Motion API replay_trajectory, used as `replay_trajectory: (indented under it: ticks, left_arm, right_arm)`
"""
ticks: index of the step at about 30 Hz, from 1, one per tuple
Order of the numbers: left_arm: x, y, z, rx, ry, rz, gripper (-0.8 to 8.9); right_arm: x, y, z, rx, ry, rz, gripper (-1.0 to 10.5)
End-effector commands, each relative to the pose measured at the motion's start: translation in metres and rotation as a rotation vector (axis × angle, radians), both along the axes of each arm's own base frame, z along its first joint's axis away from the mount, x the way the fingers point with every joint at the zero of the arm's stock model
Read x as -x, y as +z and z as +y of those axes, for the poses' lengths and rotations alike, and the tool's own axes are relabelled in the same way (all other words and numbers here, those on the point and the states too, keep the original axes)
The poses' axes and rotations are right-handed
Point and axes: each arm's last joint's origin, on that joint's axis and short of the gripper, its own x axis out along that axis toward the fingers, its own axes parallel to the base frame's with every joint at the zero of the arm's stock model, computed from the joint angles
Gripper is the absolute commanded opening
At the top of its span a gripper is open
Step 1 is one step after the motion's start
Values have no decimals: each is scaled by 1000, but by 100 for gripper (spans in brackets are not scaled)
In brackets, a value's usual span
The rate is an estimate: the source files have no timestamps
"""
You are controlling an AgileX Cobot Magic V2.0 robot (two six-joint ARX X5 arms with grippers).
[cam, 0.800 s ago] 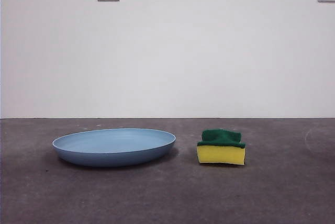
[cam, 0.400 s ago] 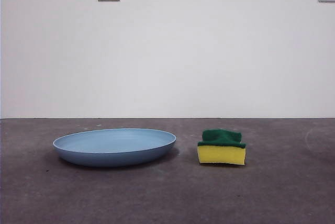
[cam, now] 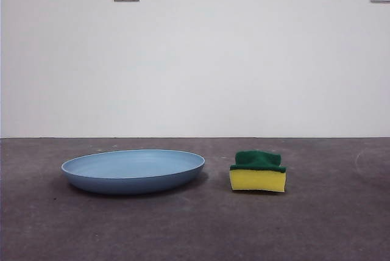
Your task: Pick up the plate,pick up the cloth,clean the plate with the cloth
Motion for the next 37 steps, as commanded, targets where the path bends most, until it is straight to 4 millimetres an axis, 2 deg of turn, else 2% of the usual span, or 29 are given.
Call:
replay_trajectory:
  ticks: [1,14,20,23,27,33,37]
  left_arm:
    - [0,-4,0,-13,1,7,-3]
    - [0,-4,0,-12,1,6,-3]
    - [0,-4,0,-13,1,6,-3]
    - [0,-4,0,-12,1,6,-3]
    - [0,-4,0,-13,1,7,-3]
    - [0,-4,0,-13,1,6,-3]
    - [0,-4,0,-13,1,6,-3]
  right_arm:
    - [0,-1,0,2,-2,-2,2]
    - [0,-2,0,6,-1,2,2]
    - [10,3,-10,76,4,-76,2]
    - [12,-1,-19,93,-29,-149,2]
    - [15,-22,-35,6,-37,-232,2]
    - [25,-72,-56,-48,-158,-305,2]
    - [31,-104,-61,-82,-206,-291,2]
